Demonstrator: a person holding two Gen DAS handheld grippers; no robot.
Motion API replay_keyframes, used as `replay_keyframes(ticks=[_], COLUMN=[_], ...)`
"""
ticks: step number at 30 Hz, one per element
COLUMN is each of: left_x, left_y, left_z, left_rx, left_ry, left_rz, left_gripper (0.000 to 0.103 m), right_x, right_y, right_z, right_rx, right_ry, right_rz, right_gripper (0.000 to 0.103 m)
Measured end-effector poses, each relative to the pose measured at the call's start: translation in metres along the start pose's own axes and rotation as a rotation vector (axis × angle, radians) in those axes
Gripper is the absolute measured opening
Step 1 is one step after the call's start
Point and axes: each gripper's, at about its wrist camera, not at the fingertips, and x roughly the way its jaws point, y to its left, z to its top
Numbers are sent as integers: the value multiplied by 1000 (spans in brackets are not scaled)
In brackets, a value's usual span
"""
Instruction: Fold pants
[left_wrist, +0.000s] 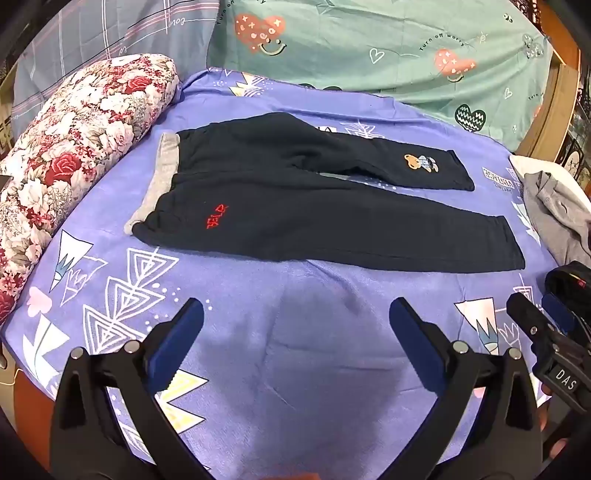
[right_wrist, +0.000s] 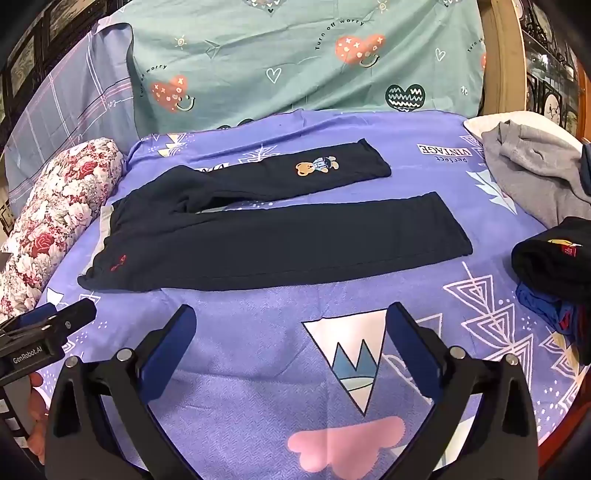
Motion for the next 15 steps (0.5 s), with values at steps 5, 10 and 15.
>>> replay_keyframes(ticks=[5,10,15], left_x=[-2,3,7], left_y=[-9,-11,-7], left_z=[-5,-3,-3], left_rx=[14,16,14], left_ry=[-12,4,18], left_rz=[6,6,5], left_gripper=[101,101,101], right_x=[0,-5,0], right_y=[0,11,0], right_z=[0,-9,-4], right_rx=[-7,-17,-12], right_ry=[0,-14,-6], right_rz=[-9,3,9], right_gripper=[102,102,102])
